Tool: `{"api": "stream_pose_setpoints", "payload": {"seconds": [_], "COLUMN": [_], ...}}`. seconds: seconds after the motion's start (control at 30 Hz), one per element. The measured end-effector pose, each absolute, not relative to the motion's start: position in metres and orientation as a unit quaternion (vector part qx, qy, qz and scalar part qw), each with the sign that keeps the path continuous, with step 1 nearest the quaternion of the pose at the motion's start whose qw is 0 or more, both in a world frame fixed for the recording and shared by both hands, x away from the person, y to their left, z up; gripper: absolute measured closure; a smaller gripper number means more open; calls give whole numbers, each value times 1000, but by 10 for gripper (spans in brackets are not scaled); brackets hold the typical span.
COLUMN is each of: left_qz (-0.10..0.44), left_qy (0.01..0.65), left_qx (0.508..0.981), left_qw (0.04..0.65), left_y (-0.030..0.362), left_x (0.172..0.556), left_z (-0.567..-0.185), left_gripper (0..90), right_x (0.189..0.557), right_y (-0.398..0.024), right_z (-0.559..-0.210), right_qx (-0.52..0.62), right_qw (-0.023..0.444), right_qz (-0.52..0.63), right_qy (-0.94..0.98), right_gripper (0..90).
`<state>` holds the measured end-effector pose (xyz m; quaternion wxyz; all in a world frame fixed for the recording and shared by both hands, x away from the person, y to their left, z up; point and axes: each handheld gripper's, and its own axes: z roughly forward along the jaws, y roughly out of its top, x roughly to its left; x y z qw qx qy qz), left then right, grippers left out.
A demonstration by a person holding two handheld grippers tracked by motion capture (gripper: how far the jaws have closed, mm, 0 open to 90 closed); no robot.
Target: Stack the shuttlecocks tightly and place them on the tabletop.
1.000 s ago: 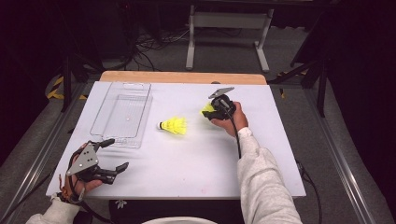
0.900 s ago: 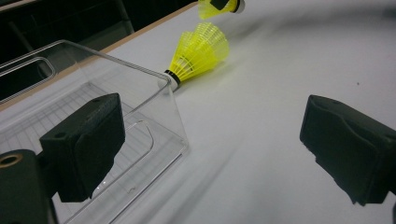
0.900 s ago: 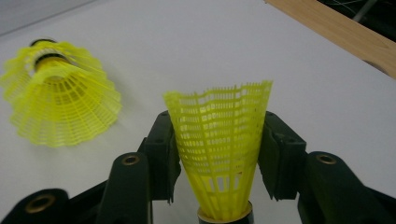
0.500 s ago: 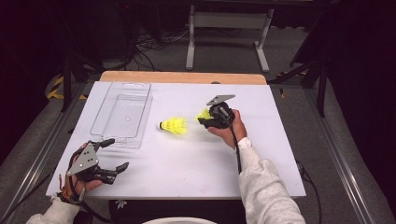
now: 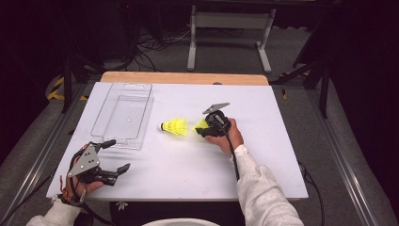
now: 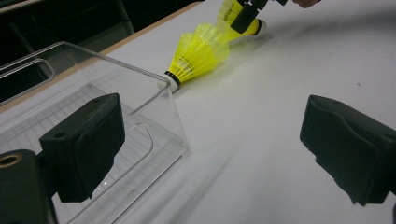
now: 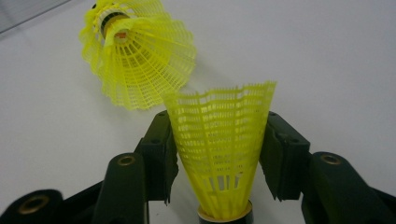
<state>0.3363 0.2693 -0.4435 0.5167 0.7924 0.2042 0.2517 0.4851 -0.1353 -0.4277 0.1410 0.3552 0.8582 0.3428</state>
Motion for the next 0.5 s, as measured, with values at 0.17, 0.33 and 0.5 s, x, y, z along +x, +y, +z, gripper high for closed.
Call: {"api": "stream_pose_setpoints", "payload": {"seconds": [0.17, 0.33, 0.5], "left_qz": [252, 250, 250], "left_qy": [203, 203, 203], "left_qx": [793, 794, 794], "left_qw": [517, 515, 516], "left_y": [269, 268, 268], "left_x": [336, 337, 337], "left_z": [-444, -444, -444], "left_gripper": [75, 75, 74], "right_x": [488, 491, 493], "right_y": [-139, -141, -143], "right_z": [-433, -438, -439], "right_qx": [363, 368, 371], "right_qw": [139, 144, 141], "right_qz": [338, 330, 328], "right_qy": [857, 857, 857], "right_gripper": [485, 473, 460]}}
